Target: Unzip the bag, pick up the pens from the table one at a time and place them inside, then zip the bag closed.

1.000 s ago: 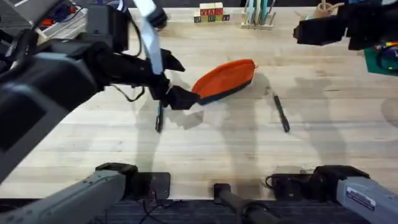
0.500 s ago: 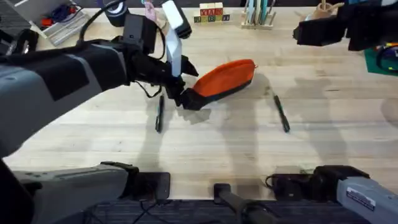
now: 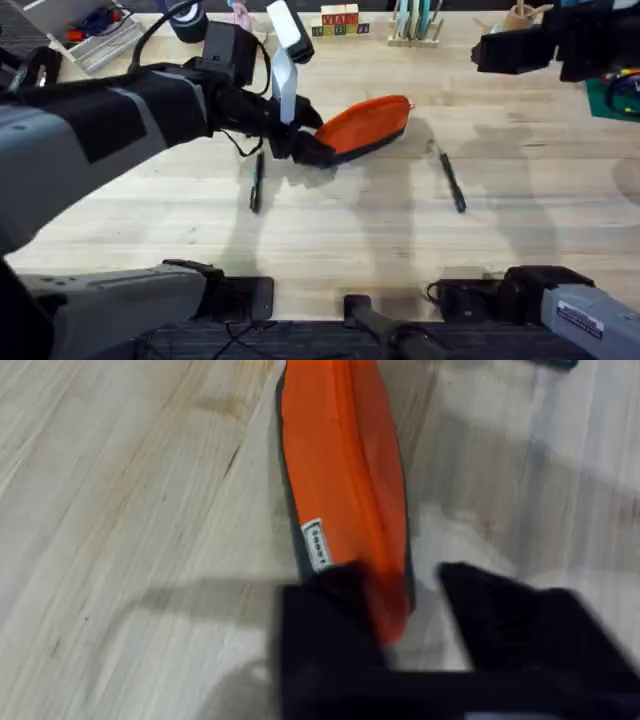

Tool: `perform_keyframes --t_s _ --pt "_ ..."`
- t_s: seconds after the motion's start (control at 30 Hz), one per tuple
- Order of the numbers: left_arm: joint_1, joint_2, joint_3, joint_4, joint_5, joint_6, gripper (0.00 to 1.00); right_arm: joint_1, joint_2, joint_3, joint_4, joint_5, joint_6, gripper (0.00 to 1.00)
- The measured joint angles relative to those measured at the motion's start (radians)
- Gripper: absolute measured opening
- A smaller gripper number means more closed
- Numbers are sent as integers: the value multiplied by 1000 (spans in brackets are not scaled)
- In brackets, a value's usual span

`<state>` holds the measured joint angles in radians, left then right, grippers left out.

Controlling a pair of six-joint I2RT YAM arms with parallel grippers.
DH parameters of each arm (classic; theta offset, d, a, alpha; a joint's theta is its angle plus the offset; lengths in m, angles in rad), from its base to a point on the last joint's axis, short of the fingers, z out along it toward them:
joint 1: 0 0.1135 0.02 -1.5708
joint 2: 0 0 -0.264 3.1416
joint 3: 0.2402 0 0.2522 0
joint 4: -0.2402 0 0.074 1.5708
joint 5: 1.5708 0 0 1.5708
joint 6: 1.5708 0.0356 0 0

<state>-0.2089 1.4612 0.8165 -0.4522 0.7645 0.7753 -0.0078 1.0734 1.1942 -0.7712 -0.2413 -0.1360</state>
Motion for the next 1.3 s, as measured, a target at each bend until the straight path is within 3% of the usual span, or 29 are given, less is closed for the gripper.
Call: perform_keyframes --t_s 0.07,0.13,0.9,1.07,1.3 --pt "0 0 0 8 -11 1 155 0 0 0 0 0 0 997" --pt "1 0 2 8 -24 3 54 0 0 0 0 0 0 997" --pt "1 0 3 8 -28 3 42 -2 0 0 -43 0 -12 998" --pt "1 0 3 8 -28 3 42 -4 0 0 -39 0 -146 996" --pt "1 0 3 8 -28 3 42 -4 0 0 -47 -24 -447 996"
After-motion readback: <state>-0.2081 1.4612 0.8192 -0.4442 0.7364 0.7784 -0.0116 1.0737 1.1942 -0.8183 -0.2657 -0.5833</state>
